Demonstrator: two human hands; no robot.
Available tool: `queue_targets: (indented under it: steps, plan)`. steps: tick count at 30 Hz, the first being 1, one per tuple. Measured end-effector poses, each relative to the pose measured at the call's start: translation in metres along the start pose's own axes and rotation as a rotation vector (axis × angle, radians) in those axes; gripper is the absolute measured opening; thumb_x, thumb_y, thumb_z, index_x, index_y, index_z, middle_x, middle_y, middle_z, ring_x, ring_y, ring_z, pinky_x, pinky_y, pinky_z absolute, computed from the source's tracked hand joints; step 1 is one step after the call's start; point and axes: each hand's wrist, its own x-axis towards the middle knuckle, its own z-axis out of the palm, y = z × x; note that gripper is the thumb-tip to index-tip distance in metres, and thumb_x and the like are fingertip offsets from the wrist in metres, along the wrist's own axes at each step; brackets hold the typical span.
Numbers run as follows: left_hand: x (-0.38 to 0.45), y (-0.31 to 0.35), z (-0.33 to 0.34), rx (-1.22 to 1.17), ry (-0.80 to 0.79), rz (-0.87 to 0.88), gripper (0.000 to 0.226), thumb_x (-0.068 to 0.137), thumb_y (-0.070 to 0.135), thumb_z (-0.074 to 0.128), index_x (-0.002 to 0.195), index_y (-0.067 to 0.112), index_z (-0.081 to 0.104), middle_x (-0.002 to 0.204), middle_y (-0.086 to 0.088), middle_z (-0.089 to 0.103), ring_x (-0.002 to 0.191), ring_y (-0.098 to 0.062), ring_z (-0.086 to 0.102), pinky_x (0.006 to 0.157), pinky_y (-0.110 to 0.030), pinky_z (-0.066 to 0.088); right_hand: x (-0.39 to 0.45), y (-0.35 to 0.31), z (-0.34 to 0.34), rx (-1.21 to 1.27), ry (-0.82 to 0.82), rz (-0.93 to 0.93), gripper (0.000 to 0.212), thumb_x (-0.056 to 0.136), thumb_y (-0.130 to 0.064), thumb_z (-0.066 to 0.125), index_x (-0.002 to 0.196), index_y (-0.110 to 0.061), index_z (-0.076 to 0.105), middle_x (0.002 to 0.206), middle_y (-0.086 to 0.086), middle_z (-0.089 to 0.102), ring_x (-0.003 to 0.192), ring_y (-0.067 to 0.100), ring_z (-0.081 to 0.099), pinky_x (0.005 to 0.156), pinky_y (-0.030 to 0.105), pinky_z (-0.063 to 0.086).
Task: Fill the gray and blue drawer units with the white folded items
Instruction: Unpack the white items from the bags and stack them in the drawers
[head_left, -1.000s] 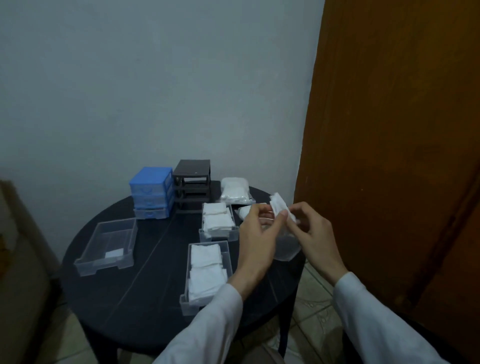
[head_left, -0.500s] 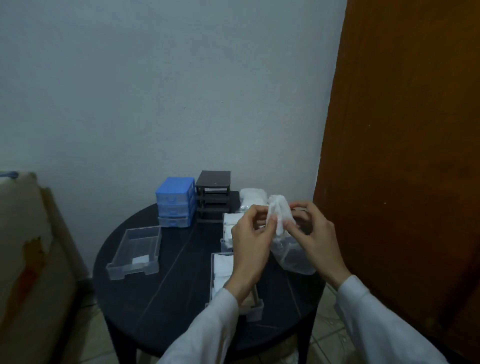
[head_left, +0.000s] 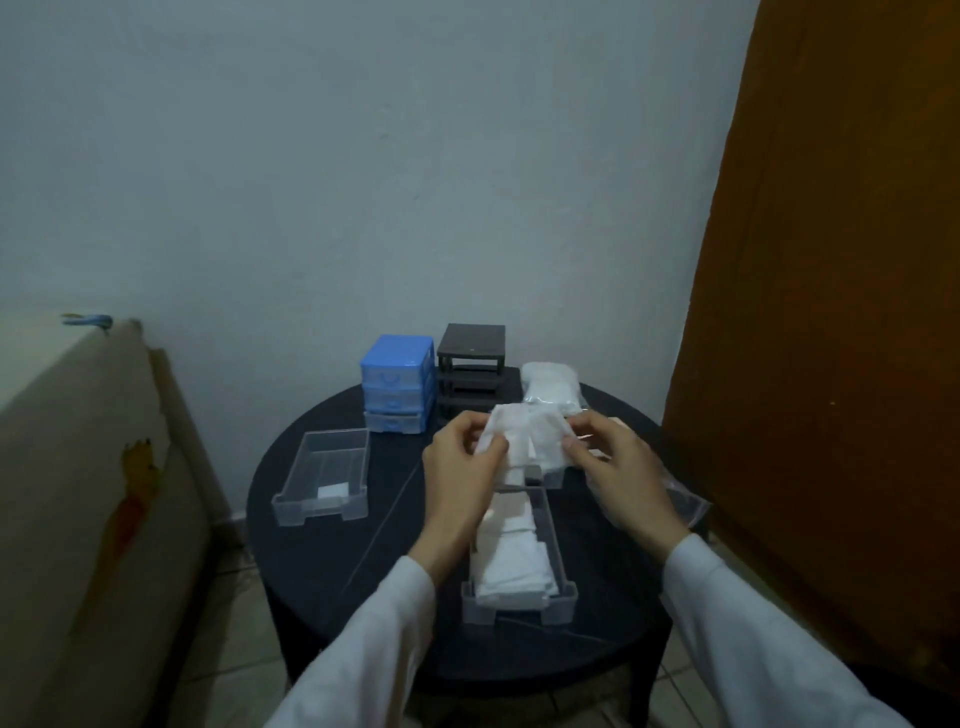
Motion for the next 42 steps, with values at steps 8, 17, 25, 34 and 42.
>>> queue_targets:
  steps: [8,17,25,34,42]
  plan:
    - [0.020,-0.029,-0.047,0.099,0.071,-0.160,0.015,0.088,0.005,0.047,0.095,0.010,0.060,0.085,-0.002,0.059,0.075,-0.013,0.052,0.061,-0.026,0.042,0.020,0.029,0.024,0.066,-0.366,0.226,0.014,0.092,-0.002,0.051,0.100,-0.013,0.053,0.079,-0.001,0.055,0.076,0.011,0.051,0.065,0.013,0.043]
    - [0.017,-0.040,-0.059,0.016,-0.058,-0.224,0.022,0.092,0.003,0.047,0.107,0.019,0.048,0.098,0.005,0.055,0.087,-0.007,0.054,0.069,-0.021,0.047,0.030,0.035,0.040,-0.156,-0.594,0.132,0.016,0.091,-0.005,0.054,0.088,-0.020,0.061,0.083,-0.003,0.059,0.078,0.009,0.053,0.069,0.011,0.042]
    - [0.015,-0.043,-0.053,0.012,-0.259,-0.177,0.021,0.089,0.005,0.056,0.093,0.025,0.059,0.089,0.004,0.064,0.081,-0.008,0.060,0.069,-0.018,0.049,0.025,0.040,0.043,-0.359,-0.372,-0.089,0.012,0.089,-0.012,0.060,0.096,-0.012,0.070,0.094,-0.003,0.061,0.082,0.000,0.053,0.073,0.003,0.040]
    - [0.014,-0.040,-0.036,0.041,-0.329,-0.136,0.024,0.090,0.009,0.057,0.092,0.031,0.067,0.097,0.005,0.068,0.092,-0.013,0.063,0.079,-0.026,0.052,0.016,0.020,0.029,-0.103,-0.277,-0.060,0.010,0.083,-0.025,0.067,0.087,-0.031,0.061,0.086,-0.009,0.064,0.082,0.002,0.059,0.072,0.015,0.050]
    - [0.010,-0.035,-0.029,-0.073,-0.294,-0.232,0.024,0.090,-0.003,0.050,0.101,0.008,0.068,0.087,-0.002,0.068,0.074,-0.001,0.061,0.066,-0.011,0.048,0.009,0.023,0.021,-0.061,-0.196,-0.094,0.012,0.076,-0.015,0.074,0.079,-0.020,0.064,0.078,-0.008,0.065,0.076,0.006,0.061,0.068,0.012,0.050]
